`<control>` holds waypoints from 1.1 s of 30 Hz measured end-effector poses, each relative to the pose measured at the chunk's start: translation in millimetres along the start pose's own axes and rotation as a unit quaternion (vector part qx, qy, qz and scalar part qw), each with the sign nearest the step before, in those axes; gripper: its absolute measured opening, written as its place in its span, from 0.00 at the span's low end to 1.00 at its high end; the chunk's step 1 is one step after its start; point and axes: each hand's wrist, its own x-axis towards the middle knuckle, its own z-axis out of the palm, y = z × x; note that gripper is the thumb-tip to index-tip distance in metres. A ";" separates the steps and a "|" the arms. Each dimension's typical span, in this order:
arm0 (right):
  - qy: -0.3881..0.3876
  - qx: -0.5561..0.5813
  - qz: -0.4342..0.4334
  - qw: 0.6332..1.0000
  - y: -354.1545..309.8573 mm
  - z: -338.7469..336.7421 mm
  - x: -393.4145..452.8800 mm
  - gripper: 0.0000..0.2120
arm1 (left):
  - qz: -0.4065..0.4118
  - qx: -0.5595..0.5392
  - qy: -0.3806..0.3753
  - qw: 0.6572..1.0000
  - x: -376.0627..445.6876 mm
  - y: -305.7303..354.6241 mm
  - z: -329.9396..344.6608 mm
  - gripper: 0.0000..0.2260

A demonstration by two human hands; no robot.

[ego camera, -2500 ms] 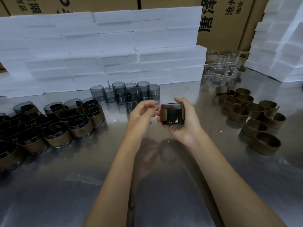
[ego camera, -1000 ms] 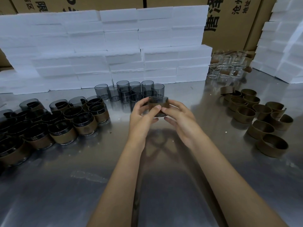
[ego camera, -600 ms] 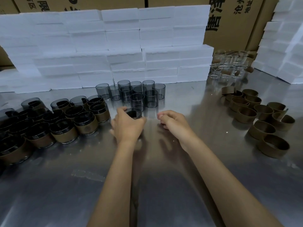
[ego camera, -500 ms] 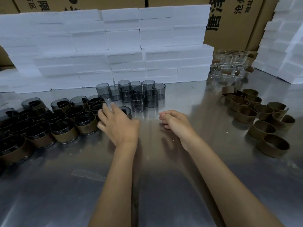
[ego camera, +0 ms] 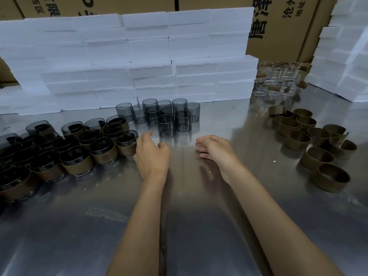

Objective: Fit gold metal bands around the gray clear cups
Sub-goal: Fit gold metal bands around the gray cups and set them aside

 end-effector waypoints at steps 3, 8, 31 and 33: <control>0.000 0.017 0.003 1.000 -0.2 -1.6 0.8 0.08 | -0.011 -0.009 0.006 1.000 3.4 -4.4 1.8 0.24; 0.006 0.032 0.008 0.999 -0.3 -4.0 3.2 0.07 | 0.003 0.012 -0.021 1.000 5.5 -8.7 6.9 0.27; 0.166 -0.490 -0.145 0.843 -17.7 -133.9 -15.1 0.16 | 0.164 0.045 -0.163 0.972 -30.1 12.0 25.3 0.16; 0.223 -0.532 -0.099 0.811 -17.1 -172.8 -18.3 0.20 | 0.162 0.047 -0.164 0.972 -31.1 12.6 24.7 0.16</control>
